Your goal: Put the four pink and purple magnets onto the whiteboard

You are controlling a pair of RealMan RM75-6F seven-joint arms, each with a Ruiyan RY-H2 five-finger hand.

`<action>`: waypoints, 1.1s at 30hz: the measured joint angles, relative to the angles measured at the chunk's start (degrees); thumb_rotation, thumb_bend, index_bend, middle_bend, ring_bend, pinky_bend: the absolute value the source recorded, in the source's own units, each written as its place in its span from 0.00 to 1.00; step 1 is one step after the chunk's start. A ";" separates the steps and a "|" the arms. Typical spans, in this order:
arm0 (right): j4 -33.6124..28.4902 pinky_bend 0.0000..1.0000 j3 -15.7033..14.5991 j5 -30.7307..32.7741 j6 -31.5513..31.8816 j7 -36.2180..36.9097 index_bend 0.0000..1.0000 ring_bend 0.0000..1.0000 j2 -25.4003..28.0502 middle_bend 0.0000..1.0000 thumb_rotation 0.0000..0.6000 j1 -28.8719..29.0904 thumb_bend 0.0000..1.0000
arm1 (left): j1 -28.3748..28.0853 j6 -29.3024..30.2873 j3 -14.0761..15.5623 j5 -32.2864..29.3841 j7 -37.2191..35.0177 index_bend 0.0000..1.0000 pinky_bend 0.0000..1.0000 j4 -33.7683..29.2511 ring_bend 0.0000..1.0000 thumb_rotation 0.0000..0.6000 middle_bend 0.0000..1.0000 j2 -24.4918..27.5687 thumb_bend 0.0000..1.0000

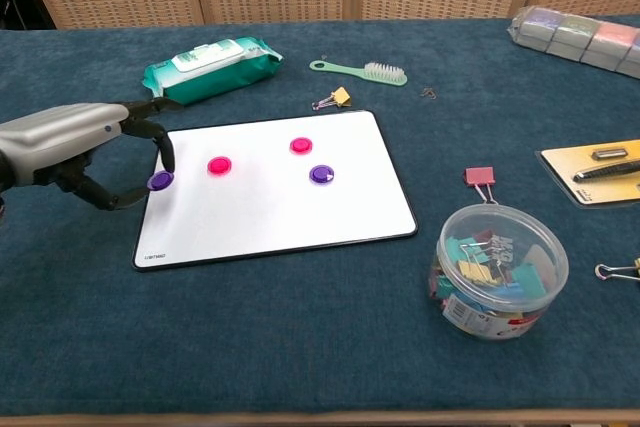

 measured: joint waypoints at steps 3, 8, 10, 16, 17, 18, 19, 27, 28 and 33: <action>0.04 0.00 0.02 0.03 -0.04 0.15 0.27 0.00 0.05 0.00 1.00 -0.02 0.05 | -1.81 -1.82 -1.28 -1.84 2.64 0.57 0.00 -0.48 0.00 1.00 0.00 -1.08 0.43; 0.18 0.00 0.07 0.16 -0.19 0.46 0.27 0.00 0.16 0.00 1.00 -0.03 0.05 | -3.74 -4.09 -2.32 -4.40 5.08 0.57 0.00 -0.14 0.00 1.00 0.00 -3.07 0.43; 0.22 0.00 0.11 0.17 -0.21 0.57 0.27 0.00 0.19 0.00 1.00 -0.03 0.05 | -4.46 -4.82 -2.58 -5.63 6.06 0.57 0.00 0.47 0.00 1.00 0.00 -4.14 0.43; 0.29 0.00 0.12 0.21 -0.32 0.72 0.27 0.00 0.25 0.00 1.00 -0.02 0.05 | -5.70 -5.78 -2.76 -7.21 7.34 0.57 0.00 1.83 0.00 1.00 0.00 -5.95 0.43; 0.29 0.00 0.12 0.21 -0.32 0.74 0.27 0.00 0.25 0.00 1.00 -0.03 0.05 | -5.81 -5.80 -2.78 -7.31 7.41 0.57 0.00 1.97 0.00 1.00 0.00 -6.13 0.43; 0.30 0.00 0.12 0.19 -0.33 0.77 0.27 0.00 0.25 0.00 1.00 -0.03 0.05 | -5.96 -5.81 -2.80 -7.42 7.49 0.57 0.00 2.16 0.00 1.00 0.00 -6.38 0.43; 0.30 0.00 0.11 0.18 -0.34 0.78 0.27 0.00 0.26 0.00 1.00 -0.02 0.05 | -6.08 -5.82 -2.82 -7.51 7.56 0.57 0.00 2.28 0.00 1.00 0.00 -6.57 0.43; 0.30 0.00 0.18 0.27 -0.32 0.95 0.27 0.00 0.37 0.00 1.00 -0.07 0.05 | -7.31 -6.23 -2.97 -8.26 8.63 0.57 0.00 2.94 0.00 1.00 0.00 -7.96 0.43; 0.28 0.00 0.19 0.28 -0.32 1.00 0.27 0.00 0.39 0.00 1.00 -0.08 0.05 | -7.42 -6.29 -2.98 -8.43 8.82 0.57 0.00 3.02 0.00 1.00 0.00 -8.09 0.43; 0.32 0.00 0.27 0.34 -0.32 1.20 0.27 0.00 0.49 0.00 1.00 -0.11 0.05 | -7.84 -6.20 -2.91 -9.15 9.81 0.57 0.00 3.43 0.00 1.00 0.00 -8.72 0.43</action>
